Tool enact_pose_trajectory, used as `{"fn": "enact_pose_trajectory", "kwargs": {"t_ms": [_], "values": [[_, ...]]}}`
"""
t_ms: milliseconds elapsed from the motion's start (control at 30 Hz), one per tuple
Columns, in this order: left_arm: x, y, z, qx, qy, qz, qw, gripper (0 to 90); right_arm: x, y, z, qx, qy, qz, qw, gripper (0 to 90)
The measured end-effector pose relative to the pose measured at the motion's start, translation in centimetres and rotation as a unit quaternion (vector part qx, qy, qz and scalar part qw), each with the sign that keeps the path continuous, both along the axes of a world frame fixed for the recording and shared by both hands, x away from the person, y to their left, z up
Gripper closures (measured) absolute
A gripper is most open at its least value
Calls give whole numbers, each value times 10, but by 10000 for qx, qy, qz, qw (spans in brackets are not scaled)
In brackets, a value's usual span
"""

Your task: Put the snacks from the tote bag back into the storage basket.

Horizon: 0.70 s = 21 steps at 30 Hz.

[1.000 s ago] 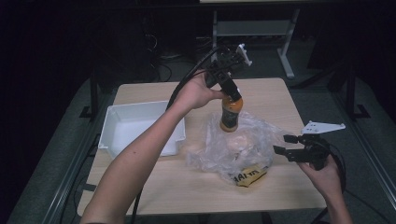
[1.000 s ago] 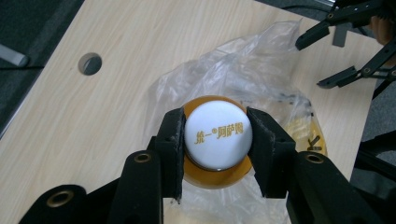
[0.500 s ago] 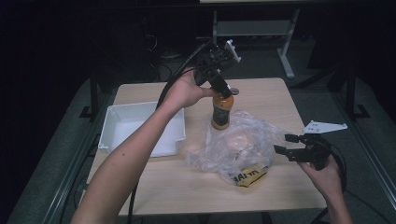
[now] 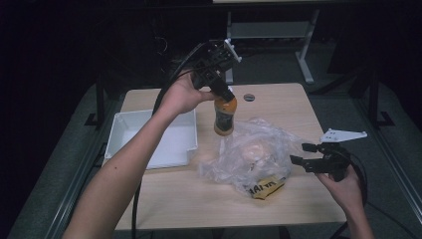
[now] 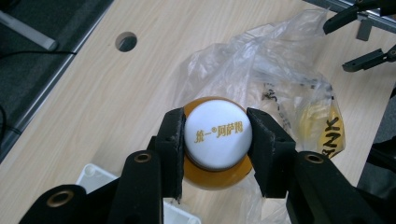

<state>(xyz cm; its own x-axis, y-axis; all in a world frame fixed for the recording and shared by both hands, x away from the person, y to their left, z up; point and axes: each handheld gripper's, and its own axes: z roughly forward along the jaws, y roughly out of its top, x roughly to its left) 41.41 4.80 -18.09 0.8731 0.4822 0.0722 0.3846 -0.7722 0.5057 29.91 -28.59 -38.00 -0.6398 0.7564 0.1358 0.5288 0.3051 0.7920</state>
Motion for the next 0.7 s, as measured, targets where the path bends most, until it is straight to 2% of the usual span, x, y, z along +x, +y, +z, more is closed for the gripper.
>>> {"fn": "enact_pose_trajectory", "kwargs": {"t_ms": [700], "values": [[-2, 44, 7, 73, -51, 345, 9994, 596, 0, 3, 0, -10, 17, -17, 10000, 295]]}}
